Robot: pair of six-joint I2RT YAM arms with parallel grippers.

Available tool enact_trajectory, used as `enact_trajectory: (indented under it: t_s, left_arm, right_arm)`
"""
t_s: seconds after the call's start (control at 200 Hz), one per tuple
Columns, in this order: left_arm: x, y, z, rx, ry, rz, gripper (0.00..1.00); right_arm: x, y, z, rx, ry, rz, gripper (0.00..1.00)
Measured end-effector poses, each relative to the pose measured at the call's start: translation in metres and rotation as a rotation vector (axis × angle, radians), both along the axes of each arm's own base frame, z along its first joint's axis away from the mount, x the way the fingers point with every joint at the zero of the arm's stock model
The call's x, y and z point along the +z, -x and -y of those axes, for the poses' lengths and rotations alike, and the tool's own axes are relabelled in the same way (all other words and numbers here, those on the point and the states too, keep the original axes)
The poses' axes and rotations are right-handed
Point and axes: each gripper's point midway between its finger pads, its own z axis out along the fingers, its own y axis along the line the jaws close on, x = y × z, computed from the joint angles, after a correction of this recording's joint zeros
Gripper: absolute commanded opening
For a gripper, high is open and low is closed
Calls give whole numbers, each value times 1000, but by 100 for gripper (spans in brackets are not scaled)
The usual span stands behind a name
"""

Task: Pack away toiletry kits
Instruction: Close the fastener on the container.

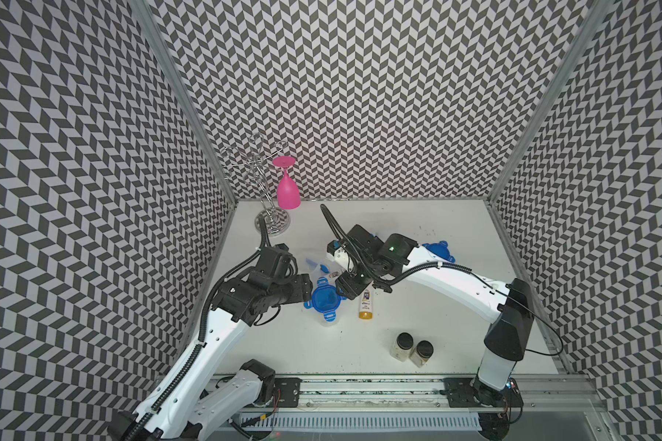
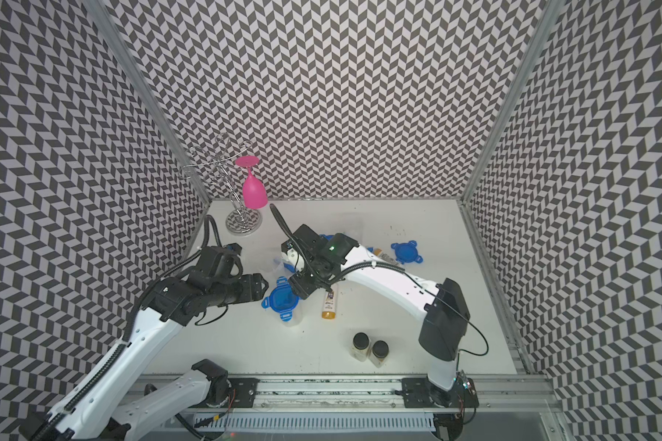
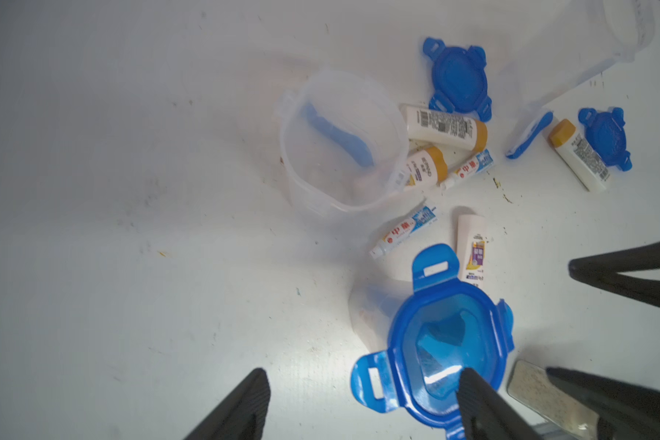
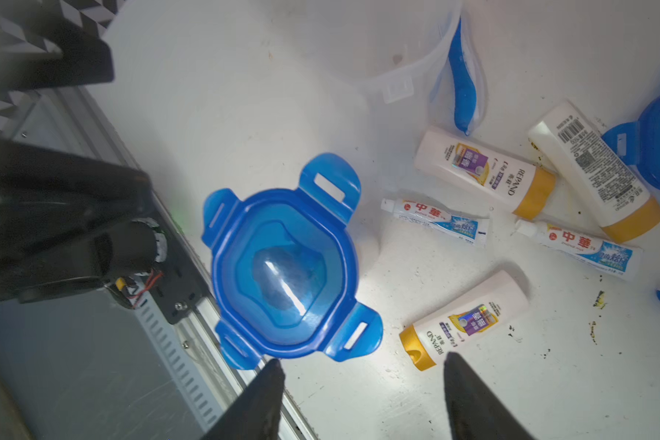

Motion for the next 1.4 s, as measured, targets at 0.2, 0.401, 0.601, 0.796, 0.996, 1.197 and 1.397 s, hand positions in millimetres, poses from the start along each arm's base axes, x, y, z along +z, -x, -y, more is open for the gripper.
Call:
enact_trajectory:
  t_s: [0.2,0.401,0.601,0.796,0.996,1.197,1.397]
  left_arm:
    - [-8,11,24,-60,1,-42,61]
    - [-9,13,27,-37,16,-54,59]
    - [-13,14,27,-22,22,-67,59]
    - [-21,17,27,-18,17,-87,59]
    - [-24,18,29,-25,14,-92,55]
    - [-30,18,32,-32,24,-101,52]
    - [-40,20,34,-41,21,-116,51]
  right_arm:
    - [-1,5,-3,-9,-18,-37,48]
    - [-1,8,-10,0,-49,-66,44]
    - [-10,12,-12,10,-53,-94,43]
    - [-23,14,-10,9,-35,-119,41]
    - [-25,14,-10,10,-30,-121,41]
    - [-27,15,-11,13,-33,-127,40]
    - [-28,14,-15,18,-45,-129,40]
